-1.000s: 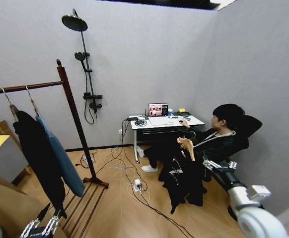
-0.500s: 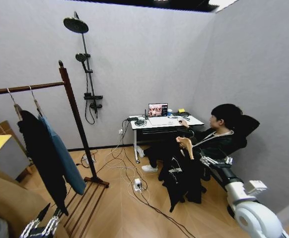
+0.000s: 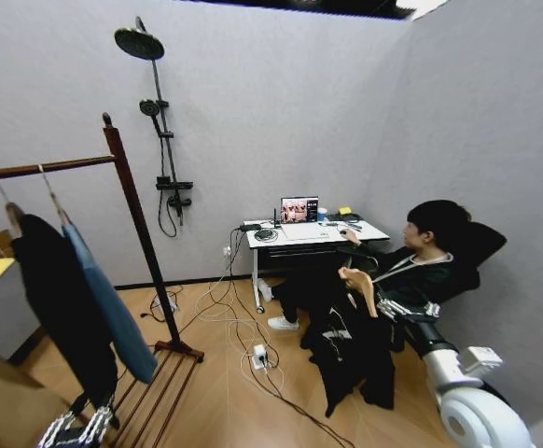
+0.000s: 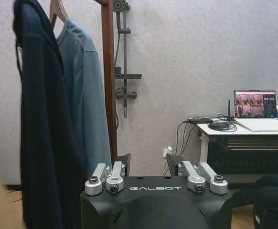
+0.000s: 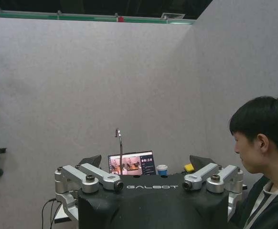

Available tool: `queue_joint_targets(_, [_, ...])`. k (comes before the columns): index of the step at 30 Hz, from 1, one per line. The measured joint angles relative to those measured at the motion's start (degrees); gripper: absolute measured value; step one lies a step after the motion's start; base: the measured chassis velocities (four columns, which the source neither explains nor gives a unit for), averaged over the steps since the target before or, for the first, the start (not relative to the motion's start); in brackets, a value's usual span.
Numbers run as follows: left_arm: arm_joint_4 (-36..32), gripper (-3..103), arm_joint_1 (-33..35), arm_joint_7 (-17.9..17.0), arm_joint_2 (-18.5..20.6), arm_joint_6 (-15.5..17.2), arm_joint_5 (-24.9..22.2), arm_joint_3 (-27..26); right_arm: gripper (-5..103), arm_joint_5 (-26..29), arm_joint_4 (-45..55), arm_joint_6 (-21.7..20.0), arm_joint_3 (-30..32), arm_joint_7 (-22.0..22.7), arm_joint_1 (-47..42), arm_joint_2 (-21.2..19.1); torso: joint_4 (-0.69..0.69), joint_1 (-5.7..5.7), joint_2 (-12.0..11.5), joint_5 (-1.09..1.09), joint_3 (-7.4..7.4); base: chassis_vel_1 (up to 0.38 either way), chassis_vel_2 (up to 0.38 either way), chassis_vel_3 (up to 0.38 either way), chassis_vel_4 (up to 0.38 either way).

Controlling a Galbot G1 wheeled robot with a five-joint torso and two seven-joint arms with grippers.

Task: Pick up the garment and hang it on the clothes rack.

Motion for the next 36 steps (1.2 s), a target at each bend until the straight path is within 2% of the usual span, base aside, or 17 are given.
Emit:
queue_joint_targets(1, [0.0, 46, 0.0, 0.01, 0.0, 0.0, 0.0, 0.0, 100, 0.46, 0.31, -0.47, -0.02, 0.15, -0.27, 0.12, 0.06, 0.03, -0.01, 0.03, 0.01, -0.206, 0.233, 0.184, -0.215])
queue_joint_targets(3, [0.0, 46, 0.0, -0.01, 0.0, 0.0, 0.0, 0.0, 100, 0.54, 0.37, -0.76, -0.02, -0.21, -0.5, 0.13, 0.06, 0.07, -0.02, 0.05, 0.02, -0.179, 0.23, 0.184, -0.179])
queue_joint_targets(5, [0.0, 46, -0.01, 0.0, 0.01, 0.0, 0.0, 0.0, 100, -0.04, 0.59, -1.03, -0.4, -1.49, -1.05, 0.12, 0.01, 0.08, -0.03, -0.02, 0.02, -0.128, 0.115, 0.066, -0.1])
queue_joint_targets(9, [0.0, 46, 0.0, 0.0, 0.0, 0.0, 0.0, 0.0, 100, -2.36, 2.09, -1.21, -2.04, -2.79, -2.89, 1.04, 0.02, -0.02, 0.0, 0.0, -0.01, -0.033, 0.044, 0.009, -0.017])
queue_joint_targets(16, [0.0, 46, 0.01, 0.01, 0.0, 0.0, 0.0, 0.0, 100, -4.85, 0.74, -1.74, -2.81, -1.82, -3.25, 2.27, 0.0, -0.1, 0.05, 0.03, -0.03, 0.042, -0.043, -0.062, 0.063])
queue_joint_targets(25, [0.0, 46, 0.0, 0.01, 0.0, 0.0, 0.0, 0.0, 102, -5.4, -1.11, -1.93, -2.88, -1.67, -2.46, 0.31, 0.02, -0.01, 0.01, 0.01, -0.01, 0.0, 0.0, 0.0, 0.0])
queue_joint_targets(26, [0.0, 46, 0.0, 0.0, 0.0, 0.0, 0.0, 0.0, 97, -5.44, -1.24, -2.14, -3.15, -1.66, -2.26, 0.36, 0.02, -0.01, 0.01, 0.02, -0.01, 0.0, 0.0, 0.0, 0.0])
queue_joint_targets(28, [0.0, 46, 0.0, 0.01, 0.0, 0.0, 0.0, 0.0, 97, -5.52, -1.53, -2.33, -3.46, -1.6, -1.92, 0.51, 0.02, -0.01, 0.01, 0.03, 0.0, 0.0, 0.0, 0.0, 0.0])
queue_joint_targets(29, [0.0, 46, 0.0, 0.0, 0.0, 0.0, 0.0, 0.0, 87, -5.64, -1.84, -2.4, -3.64, -1.59, -1.72, 0.56, 0.02, -0.01, 0.01, 0.02, -0.01, 0.0, 0.0, 0.0, 0.0])
queue_joint_targets(30, [0.0, 46, 0.0, 0.0, 0.0, 0.0, 0.0, 0.0, 87, -5.64, -1.84, -2.4, -3.64, -1.59, -1.72, 0.56, 0.02, -0.01, 0.01, 0.02, -0.01, 0.0, 0.0, 0.0, 0.0])
queue_joint_targets(32, [0.0, 46, 0.0, 0.0, 0.0, 0.0, 0.0, 0.0, 77, -5.7, -2.16, -2.4, -3.73, -1.64, -1.51, 0.36, 0.02, -0.02, 0.01, 0.02, -0.01, 0.0, 0.0, 0.0, 0.0])
queue_joint_targets(33, [0.0, 46, 0.0, 0.0, 0.0, 0.0, 0.0, 0.0, 77, -5.7, -2.16, -2.4, -3.73, -1.64, -1.51, 0.36, 0.02, -0.02, 0.01, 0.02, -0.01, 0.0, 0.0, 0.0, 0.0])
queue_joint_targets(36, [0.0, 46, 0.0, 0.01, 0.0, 0.0, 0.0, 0.0, 65, -5.68, -2.27, -2.4, -3.71, -1.69, -1.3, 0.1, 0.02, -0.02, 0.01, 0.02, -0.01, 0.0, 0.0, 0.0, 0.0])
